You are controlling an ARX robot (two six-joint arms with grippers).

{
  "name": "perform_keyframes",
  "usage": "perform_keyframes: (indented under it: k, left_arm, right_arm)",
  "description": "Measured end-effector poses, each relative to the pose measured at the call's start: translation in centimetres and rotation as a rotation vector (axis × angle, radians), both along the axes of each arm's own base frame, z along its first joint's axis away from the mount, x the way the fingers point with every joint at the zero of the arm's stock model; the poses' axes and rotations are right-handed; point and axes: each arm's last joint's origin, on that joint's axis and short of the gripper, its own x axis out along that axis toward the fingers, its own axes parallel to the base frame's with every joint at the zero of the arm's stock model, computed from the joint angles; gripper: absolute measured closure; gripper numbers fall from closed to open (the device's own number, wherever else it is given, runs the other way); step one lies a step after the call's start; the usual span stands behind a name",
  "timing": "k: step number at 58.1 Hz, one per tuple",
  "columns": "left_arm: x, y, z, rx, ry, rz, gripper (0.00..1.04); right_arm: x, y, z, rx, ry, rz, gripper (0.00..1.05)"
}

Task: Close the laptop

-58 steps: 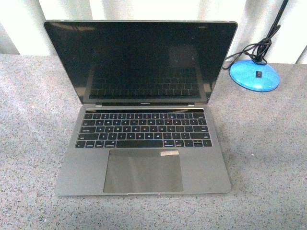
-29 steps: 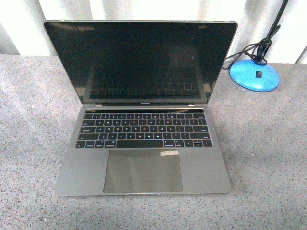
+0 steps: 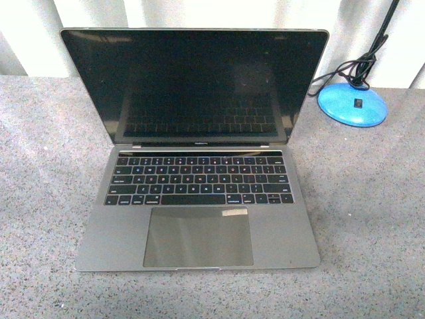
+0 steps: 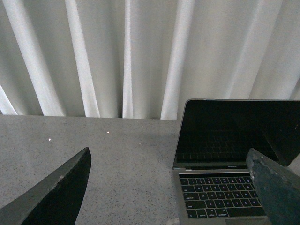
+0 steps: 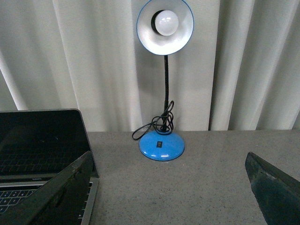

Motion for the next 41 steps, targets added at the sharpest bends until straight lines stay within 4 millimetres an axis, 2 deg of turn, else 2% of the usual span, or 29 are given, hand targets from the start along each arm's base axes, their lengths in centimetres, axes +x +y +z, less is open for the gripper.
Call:
perform_keyframes:
  k: [4,9,12,18,26,30,36,41]
  left_arm:
    - [0.0,0.0,0.0,0.000,0.000,0.000,0.07]
    - [0.0,0.0,0.0,-0.004,0.004,0.009,0.07]
    - [0.1,-0.1,-0.3,-0.076,0.132,0.157,0.07]
    - [0.5,-0.3,-1.0,-0.165,0.235,0.320,0.07]
    - [1.1,-0.7,-0.2,-0.224,0.220,0.303,0.07]
    - [1.8,-0.8,1.2,-0.244,0.193,0.235,0.07]
    - [4.2,-1.5,3.4,-0.219,0.188,0.066,0.07]
    - [6.1,-2.6,4.2,-0.167,0.206,-0.068,0.07]
  right_arm:
    - [0.0,0.0,-0.1,0.029,0.081,-0.007,0.10]
    - [0.2,-0.2,-0.8,0.089,0.386,-0.039,0.10]
    - [0.3,-0.4,-1.7,0.098,0.491,-0.059,0.10]
    - [0.8,-1.2,-1.7,0.098,0.510,-0.088,0.10]
    - [2.3,-3.1,-0.2,0.055,0.488,-0.133,0.10]
    - [3.7,-4.4,1.0,0.000,0.467,-0.149,0.10]
    - [8.2,-6.5,3.4,-0.077,0.467,-0.122,0.10]
    - [11.6,-7.3,3.9,-0.074,0.508,-0.077,0.10]
